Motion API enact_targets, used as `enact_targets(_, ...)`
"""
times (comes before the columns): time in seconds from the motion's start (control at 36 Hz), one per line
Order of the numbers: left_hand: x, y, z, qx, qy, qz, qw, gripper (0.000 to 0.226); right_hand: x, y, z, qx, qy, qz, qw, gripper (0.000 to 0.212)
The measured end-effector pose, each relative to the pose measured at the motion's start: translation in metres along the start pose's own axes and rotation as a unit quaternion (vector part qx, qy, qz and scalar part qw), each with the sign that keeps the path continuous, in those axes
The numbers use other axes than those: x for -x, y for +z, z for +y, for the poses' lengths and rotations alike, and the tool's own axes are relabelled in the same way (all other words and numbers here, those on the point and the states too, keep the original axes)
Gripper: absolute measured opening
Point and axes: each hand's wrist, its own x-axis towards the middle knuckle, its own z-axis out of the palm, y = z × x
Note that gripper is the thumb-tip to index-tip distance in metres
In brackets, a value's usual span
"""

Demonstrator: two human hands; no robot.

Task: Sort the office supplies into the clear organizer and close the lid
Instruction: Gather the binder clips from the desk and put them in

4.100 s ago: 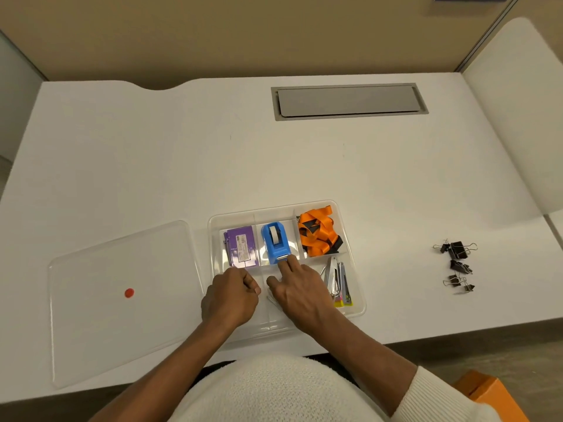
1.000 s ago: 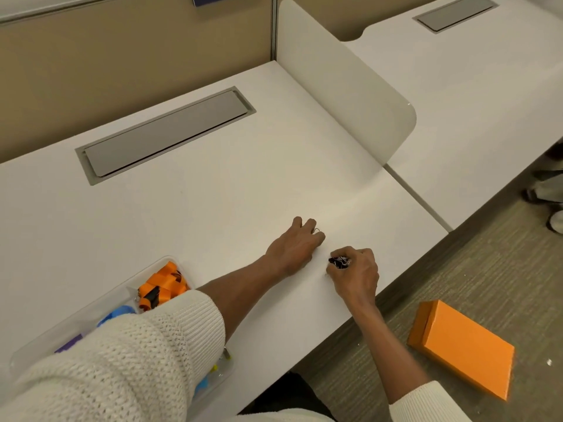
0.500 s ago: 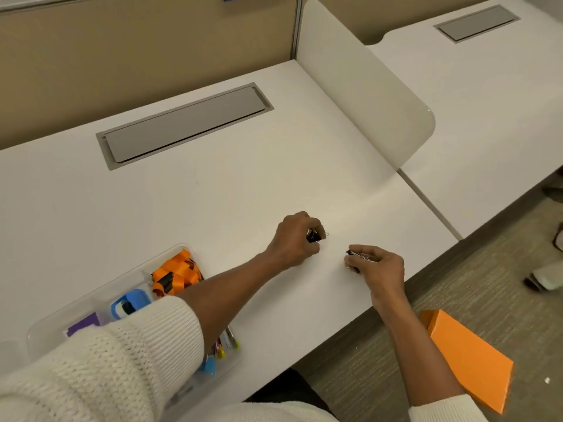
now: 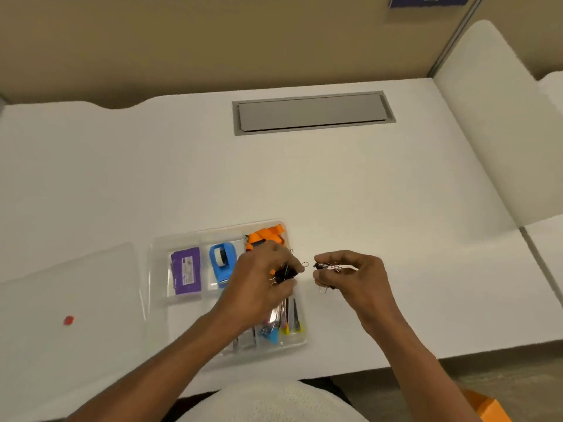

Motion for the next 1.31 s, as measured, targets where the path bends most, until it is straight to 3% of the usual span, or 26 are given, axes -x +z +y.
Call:
enact_targets(0.19,0.086,-0.050,-0.051,-0.039,-0.102,0.093,0.990,0.030,0.009,0.091,-0.022,0.086,-0.015,-0.146,0.985,0.024)
enact_targets(0.39,0.130,-0.068,-0.085,-0.126,-0.164,0.093,0.974,0.026,0.028,0.172,-0.018,0.180,-0.056,-0.219,0.957,0.021)
enact_targets(0.56,0.141,-0.073,-0.105,-0.151,-0.193,0.056,0.968,0.022,0.041,0.218,-0.005,0.248,-0.073,-0.184,0.948,0.022)
enact_targets(0.75,0.149,-0.081,-0.120,-0.129,-0.200,0.051,0.970,0.039,0.050,0.239,0.000,0.294,-0.101,-0.146,0.939,0.020)
enact_targets(0.86,0.147,-0.080,-0.121,-0.117,-0.197,0.050,0.972,0.049,0.058,0.244,-0.001,0.344,-0.113,-0.152,0.920,0.020)
enact_targets(1.03,0.140,-0.078,-0.123,-0.122,-0.188,0.039,0.974,0.044,0.065,0.245,-0.003,0.425,-0.117,-0.150,0.885,0.029)
enact_targets(1.14,0.144,-0.083,-0.121,-0.130,-0.176,0.077,0.973,0.033,0.064,0.242,-0.006,0.455,-0.134,-0.147,0.868,0.023)
enact_targets(1.31,0.164,-0.125,-0.138,-0.100,-0.239,0.181,0.949,0.023,0.064,0.260,-0.019,0.408,-0.172,-0.147,0.885,0.013)
